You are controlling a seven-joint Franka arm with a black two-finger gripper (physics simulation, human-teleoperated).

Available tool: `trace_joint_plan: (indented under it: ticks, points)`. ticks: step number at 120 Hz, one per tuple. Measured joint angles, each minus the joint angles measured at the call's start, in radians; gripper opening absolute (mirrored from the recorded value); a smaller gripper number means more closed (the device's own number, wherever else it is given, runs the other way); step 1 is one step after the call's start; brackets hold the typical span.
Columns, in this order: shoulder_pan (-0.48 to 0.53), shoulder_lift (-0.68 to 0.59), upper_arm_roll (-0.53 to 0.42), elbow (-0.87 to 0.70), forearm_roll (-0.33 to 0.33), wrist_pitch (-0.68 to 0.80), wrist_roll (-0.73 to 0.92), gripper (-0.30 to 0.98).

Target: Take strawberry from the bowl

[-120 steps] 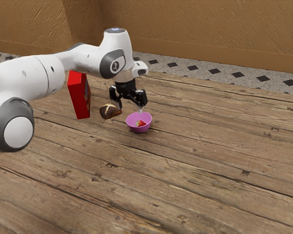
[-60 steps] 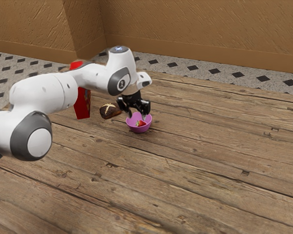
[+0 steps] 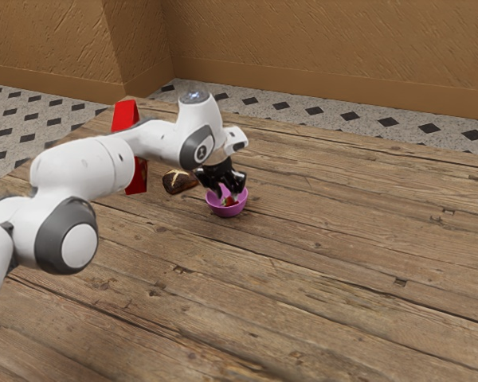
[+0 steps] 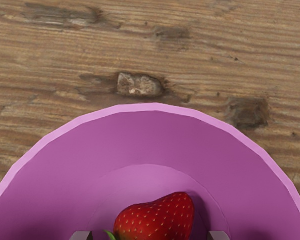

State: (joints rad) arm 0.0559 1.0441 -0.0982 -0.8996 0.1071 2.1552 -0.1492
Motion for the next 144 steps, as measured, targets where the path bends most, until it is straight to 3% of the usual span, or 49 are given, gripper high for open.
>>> trace_joint_plan:
  ticks: [100,144]
  points:
    - [-0.001,0.032,-0.003,0.012,0.002,0.040,0.069,0.19]
    - [-0.001,0.031,-0.001,0.012,0.013,0.034,0.081,0.09]
